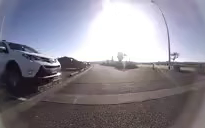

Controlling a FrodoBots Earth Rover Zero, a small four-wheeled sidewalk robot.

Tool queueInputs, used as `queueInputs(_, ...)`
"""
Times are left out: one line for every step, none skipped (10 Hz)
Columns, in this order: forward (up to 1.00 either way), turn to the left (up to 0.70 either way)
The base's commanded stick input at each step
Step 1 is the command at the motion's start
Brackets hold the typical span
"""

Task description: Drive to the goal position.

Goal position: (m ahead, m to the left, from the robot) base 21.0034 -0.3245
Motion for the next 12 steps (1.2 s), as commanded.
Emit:
queueInputs(0.7,0.0)
queueInputs(0.7,0.0)
queueInputs(0.7,0.0)
queueInputs(0.7,0.0)
queueInputs(0.7,0.0)
queueInputs(0.7,0.0)
queueInputs(0.7,-0.09)
queueInputs(0.7,-0.19)
queueInputs(0.7,-0.31)
queueInputs(0.7,-0.35)
queueInputs(0.7,-0.35)
queueInputs(0.7,-0.35)
